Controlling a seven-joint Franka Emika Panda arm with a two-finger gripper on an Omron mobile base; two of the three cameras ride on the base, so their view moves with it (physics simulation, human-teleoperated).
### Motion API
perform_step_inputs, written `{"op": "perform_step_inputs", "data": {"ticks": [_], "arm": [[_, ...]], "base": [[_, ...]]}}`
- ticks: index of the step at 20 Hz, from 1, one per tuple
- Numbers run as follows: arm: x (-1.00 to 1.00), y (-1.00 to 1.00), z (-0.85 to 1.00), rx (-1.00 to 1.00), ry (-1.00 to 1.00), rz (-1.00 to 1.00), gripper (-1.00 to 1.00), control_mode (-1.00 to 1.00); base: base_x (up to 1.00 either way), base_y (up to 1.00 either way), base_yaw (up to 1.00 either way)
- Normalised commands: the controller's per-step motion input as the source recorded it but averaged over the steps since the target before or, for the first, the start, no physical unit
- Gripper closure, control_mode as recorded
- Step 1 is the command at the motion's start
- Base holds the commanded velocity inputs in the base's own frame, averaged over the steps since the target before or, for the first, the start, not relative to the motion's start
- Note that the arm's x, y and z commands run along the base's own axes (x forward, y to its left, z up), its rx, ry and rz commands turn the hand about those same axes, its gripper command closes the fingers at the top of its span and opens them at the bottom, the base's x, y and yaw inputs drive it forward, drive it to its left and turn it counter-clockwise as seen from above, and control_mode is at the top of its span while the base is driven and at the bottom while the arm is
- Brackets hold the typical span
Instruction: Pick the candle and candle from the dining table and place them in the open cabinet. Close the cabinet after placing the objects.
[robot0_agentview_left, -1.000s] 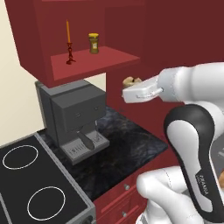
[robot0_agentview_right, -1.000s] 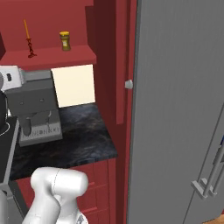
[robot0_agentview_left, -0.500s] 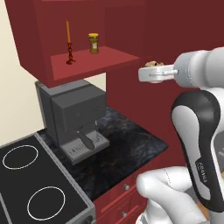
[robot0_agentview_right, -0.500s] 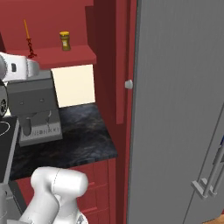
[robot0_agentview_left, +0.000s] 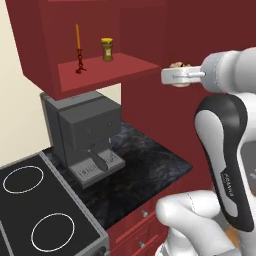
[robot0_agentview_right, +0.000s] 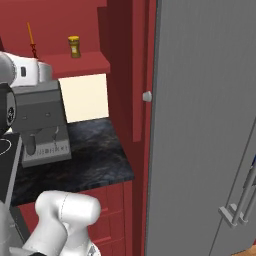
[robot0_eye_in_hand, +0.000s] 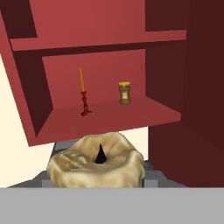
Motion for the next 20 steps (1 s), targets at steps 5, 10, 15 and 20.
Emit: {"op": "perform_step_inputs", "data": {"ticks": [5,10,15,20], "arm": [[0.54,0.0,0.0,0.04,-0.19,0.0,1.0,-1.0],[0.65,0.08,0.0,0.04,-0.11,-0.01,1.0,-1.0],[0.76,0.37,0.0,0.0,0.0,-0.05,1.0,-1.0],[0.84,0.39,0.0,0.0,0.02,-0.04,1.0,-1.0]], "base": [[0.0,0.0,0.0],[0.0,0.0,0.0],[0.0,0.0,0.0],[0.0,0.0,0.0]]}}
